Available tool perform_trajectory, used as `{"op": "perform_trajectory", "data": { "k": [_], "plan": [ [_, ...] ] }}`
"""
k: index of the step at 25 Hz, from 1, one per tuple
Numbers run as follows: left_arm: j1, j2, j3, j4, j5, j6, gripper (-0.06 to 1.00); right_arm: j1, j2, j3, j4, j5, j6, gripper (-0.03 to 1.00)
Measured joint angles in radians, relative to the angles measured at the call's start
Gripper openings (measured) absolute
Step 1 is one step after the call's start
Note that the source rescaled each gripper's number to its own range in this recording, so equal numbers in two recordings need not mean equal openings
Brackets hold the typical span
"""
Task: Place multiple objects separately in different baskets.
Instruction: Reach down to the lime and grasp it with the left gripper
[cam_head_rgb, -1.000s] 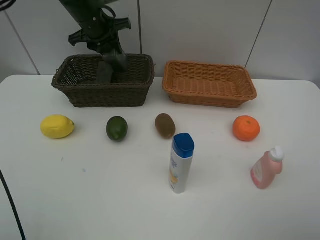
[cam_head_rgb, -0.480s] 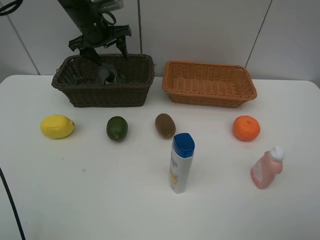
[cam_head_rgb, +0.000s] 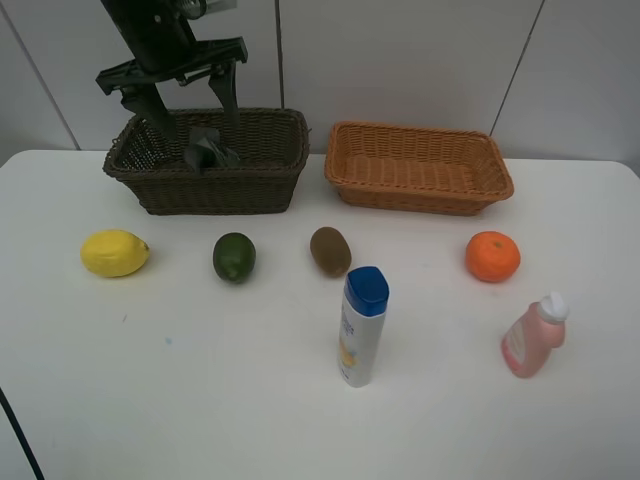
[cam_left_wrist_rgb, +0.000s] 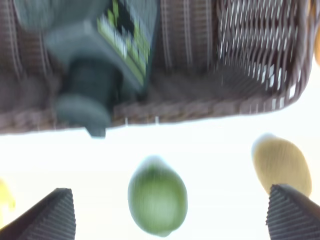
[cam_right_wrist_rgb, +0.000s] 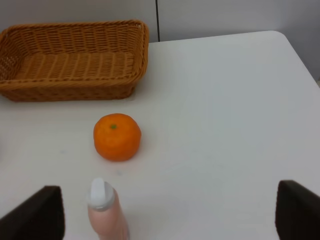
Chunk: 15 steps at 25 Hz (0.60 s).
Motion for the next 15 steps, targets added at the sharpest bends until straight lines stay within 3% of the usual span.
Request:
{"op": "perform_trajectory", "data": {
  "k": [7, 11, 15],
  "plan": [
    [-0.122, -0.193, 0.317, 0.043, 0.002, -0.010, 1.00, 0.000, 0.000, 0.000, 0.000, 0.000, 0.000, 1.00],
    [-0.205, -0.204, 0.450, 0.105, -0.007, -0.069, 1.00, 0.000, 0.000, 0.000, 0.000, 0.000, 0.000, 1.00],
    [-0.232, -0.204, 0.561, 0.124, -0.153, -0.137, 1.00, 0.000, 0.000, 0.000, 0.000, 0.000, 0.000, 1.00]
  ]
}}
